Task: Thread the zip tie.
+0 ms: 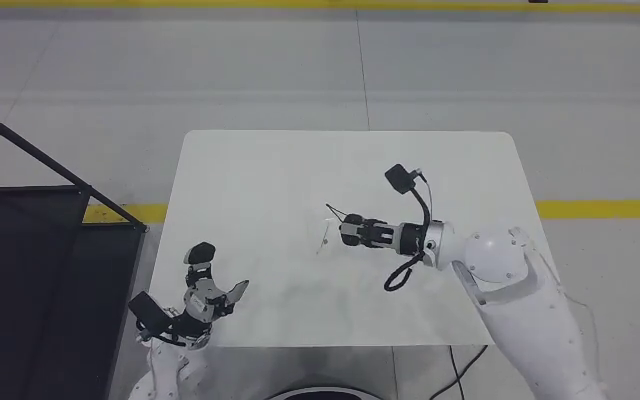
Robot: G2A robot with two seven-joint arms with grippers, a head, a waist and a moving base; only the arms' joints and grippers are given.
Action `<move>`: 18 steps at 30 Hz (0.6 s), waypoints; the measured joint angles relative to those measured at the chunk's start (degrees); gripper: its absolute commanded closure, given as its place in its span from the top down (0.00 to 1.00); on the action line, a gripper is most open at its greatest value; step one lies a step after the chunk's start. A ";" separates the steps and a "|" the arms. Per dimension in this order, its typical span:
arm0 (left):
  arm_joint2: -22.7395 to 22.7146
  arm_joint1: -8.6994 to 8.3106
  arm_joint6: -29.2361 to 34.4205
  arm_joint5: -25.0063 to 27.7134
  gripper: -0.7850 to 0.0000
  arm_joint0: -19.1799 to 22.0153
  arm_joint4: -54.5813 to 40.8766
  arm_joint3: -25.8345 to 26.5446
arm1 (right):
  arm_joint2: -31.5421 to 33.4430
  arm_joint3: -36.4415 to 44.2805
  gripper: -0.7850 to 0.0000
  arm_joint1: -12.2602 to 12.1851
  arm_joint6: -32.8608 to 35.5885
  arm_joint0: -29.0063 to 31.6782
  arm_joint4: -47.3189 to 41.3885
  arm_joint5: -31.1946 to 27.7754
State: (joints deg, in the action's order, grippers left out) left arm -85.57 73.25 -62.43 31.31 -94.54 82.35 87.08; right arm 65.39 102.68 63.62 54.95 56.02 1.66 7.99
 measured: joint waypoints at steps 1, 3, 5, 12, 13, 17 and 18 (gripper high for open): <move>0.00 0.00 0.00 0.00 1.00 0.00 0.00 0.00 | -0.01 0.01 0.00 0.00 -0.01 0.01 0.01 -0.01; 0.02 0.00 0.05 0.01 1.00 0.00 -0.03 0.03 | -0.74 0.45 0.00 -0.05 -0.54 0.38 1.65 -0.46; 0.52 0.03 1.78 0.50 1.00 0.09 -1.00 0.78 | -2.60 1.70 0.00 -0.14 -0.14 0.19 6.59 -0.54; 1.34 -0.12 10.49 6.36 1.00 -0.24 -9.10 4.07 | -10.03 5.56 0.00 -0.09 4.59 -3.40 25.39 2.88; 1.47 -0.12 11.66 7.01 1.00 -0.25 -10.40 4.45 | -11.13 5.69 0.00 0.01 5.27 -4.07 27.65 3.59; 1.93 -0.21 17.15 10.80 1.00 0.09 -16.93 5.33 | -16.87 4.31 0.00 0.91 9.82 -8.15 36.41 6.81; 1.91 -0.23 17.93 11.17 1.00 0.18 -17.84 5.43 | -18.16 3.69 0.00 1.21 10.88 -9.22 37.93 7.70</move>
State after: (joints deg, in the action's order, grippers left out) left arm -83.66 73.02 -44.51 42.48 -94.37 64.51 92.51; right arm 47.23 106.37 64.84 65.83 46.80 39.59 15.70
